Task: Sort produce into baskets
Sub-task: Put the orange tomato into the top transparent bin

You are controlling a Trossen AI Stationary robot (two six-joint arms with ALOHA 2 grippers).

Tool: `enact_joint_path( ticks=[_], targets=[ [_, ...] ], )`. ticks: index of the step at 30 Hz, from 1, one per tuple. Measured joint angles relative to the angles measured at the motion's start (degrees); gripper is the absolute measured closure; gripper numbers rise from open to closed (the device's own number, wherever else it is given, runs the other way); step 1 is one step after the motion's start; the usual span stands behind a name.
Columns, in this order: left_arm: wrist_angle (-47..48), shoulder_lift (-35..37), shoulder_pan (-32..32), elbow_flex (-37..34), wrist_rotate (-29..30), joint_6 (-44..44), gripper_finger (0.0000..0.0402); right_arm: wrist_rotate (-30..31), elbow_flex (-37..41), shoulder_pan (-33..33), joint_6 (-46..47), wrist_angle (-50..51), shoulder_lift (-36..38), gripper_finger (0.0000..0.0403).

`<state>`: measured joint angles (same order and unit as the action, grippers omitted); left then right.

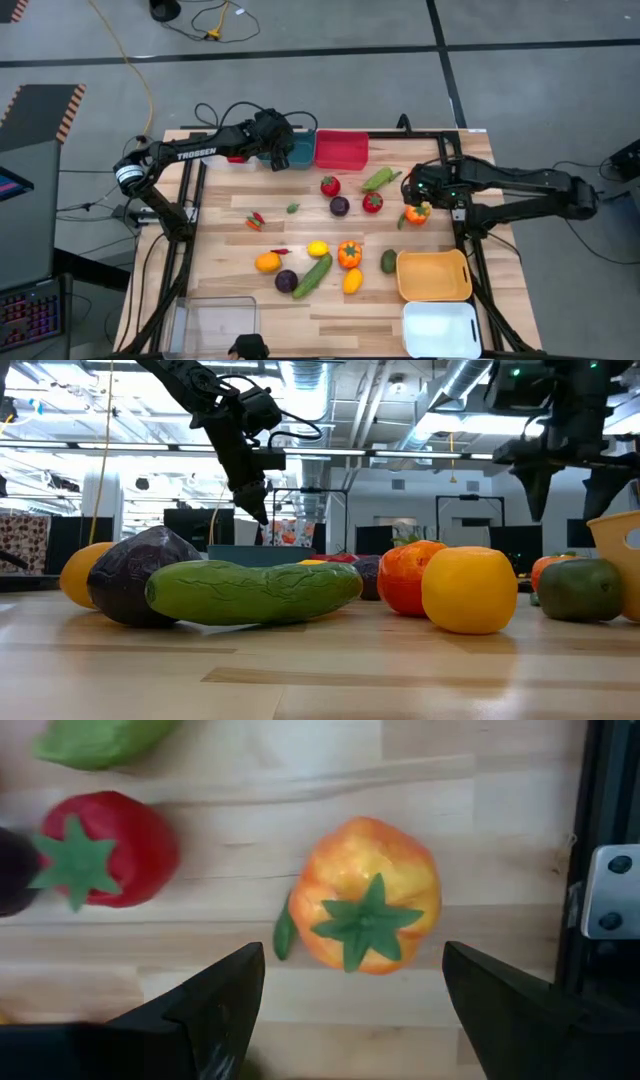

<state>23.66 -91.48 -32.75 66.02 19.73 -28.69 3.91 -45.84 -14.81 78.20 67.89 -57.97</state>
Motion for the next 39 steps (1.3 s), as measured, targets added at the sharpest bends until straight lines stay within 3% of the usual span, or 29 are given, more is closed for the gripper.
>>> enact_joint_path(
  ticks=[7, 20, 29, 39],
  targets=[
    [0.0, 0.0, 0.0, 0.0, 0.0, 0.0, 0.0193, -4.1, 0.0, 0.0, 0.0, -0.2, -5.7, 0.0071],
    [0.0, 0.0, 0.0, 0.0, -2.3, 0.0, 0.0193, -3.9, 0.3, 0.0, 1.3, -1.0, -11.8, 0.0071],
    [-0.1, 0.0, 0.0, 0.0, -4.3, 0.0, 0.0193, -0.6, 0.3, -1.3, 2.6, -1.7, -12.6, 0.0071],
    [-0.1, 0.0, 0.0, 0.0, -4.2, 0.0, 0.0193, 0.5, 0.3, -4.5, -9.4, -1.7, -12.5, 0.0071]
  ],
)
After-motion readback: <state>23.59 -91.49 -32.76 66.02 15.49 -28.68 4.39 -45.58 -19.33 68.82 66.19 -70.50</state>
